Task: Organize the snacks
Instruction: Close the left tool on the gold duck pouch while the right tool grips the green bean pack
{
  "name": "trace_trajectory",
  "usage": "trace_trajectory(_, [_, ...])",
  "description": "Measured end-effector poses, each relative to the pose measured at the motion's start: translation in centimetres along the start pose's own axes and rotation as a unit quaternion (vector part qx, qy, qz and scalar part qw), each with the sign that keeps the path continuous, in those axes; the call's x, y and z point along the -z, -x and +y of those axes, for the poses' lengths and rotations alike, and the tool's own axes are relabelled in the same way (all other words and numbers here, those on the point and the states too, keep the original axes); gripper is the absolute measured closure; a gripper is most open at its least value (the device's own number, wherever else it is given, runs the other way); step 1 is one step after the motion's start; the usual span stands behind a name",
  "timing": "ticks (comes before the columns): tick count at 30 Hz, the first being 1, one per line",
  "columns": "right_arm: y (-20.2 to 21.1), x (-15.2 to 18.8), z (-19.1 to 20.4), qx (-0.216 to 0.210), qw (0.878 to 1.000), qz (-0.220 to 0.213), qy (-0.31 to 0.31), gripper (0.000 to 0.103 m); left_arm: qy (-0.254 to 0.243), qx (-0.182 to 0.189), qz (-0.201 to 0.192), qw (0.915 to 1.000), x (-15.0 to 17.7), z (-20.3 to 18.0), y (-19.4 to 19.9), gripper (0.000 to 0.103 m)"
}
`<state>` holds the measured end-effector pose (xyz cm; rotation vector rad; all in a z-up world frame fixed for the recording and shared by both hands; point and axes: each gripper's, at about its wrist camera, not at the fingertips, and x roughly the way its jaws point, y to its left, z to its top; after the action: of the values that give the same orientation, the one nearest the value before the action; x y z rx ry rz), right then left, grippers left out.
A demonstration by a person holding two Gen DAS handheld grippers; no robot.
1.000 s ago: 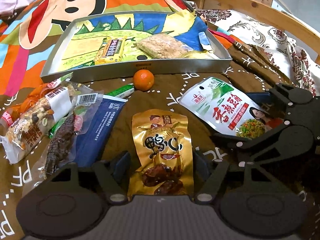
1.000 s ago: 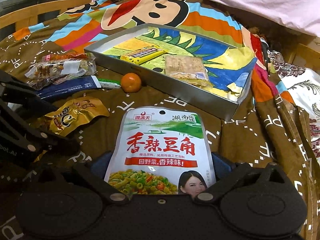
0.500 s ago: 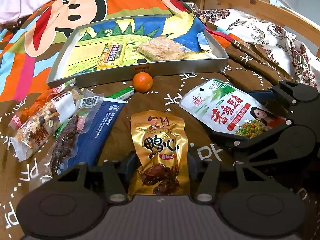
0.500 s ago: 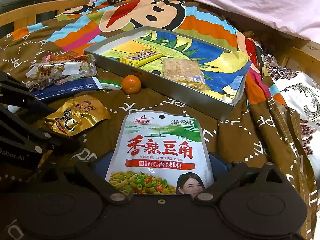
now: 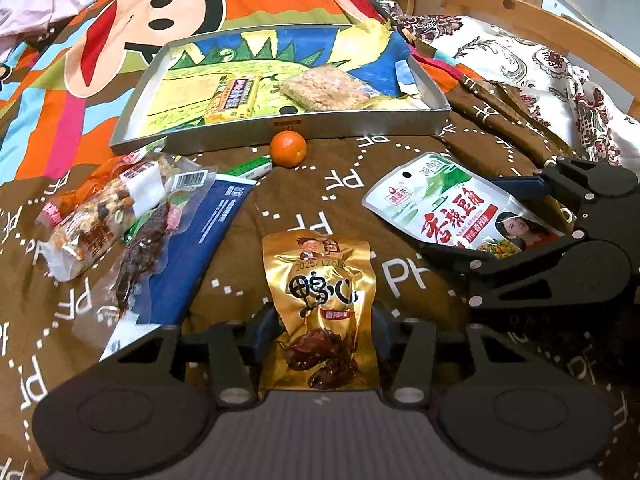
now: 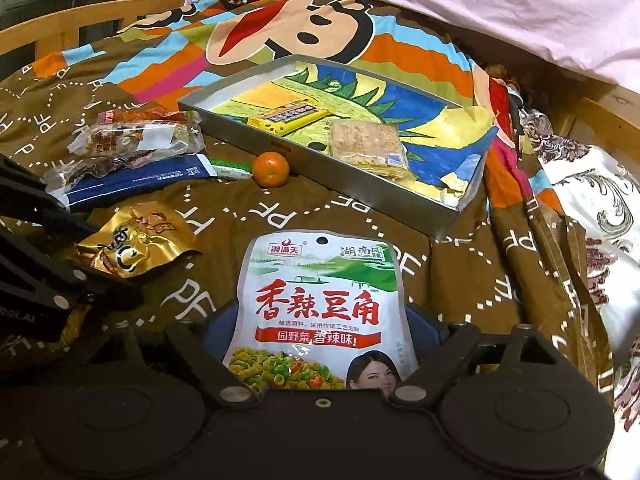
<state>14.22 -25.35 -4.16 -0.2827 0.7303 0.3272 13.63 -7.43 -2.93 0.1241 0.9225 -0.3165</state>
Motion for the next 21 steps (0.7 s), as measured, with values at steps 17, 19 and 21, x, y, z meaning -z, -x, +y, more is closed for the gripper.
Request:
trace_trajectory(17, [-0.7,0.9,0.1,-0.005,1.0,-0.014,-0.014,0.011,0.007,-0.006,-0.009,0.9999,0.8,0.0,0.2,0.05])
trace_trajectory(19, [-0.3,0.7,0.6,0.002,1.0,-0.017,0.001,0.016,0.012,-0.006,-0.009,0.9999,0.9,0.0,0.5,0.051])
trace_trajectory(21, [0.4,0.5,1.2,0.016,0.999,-0.024,0.027,0.022,0.016,-0.006,-0.01,0.9998,1.0,-0.1,0.7,0.051])
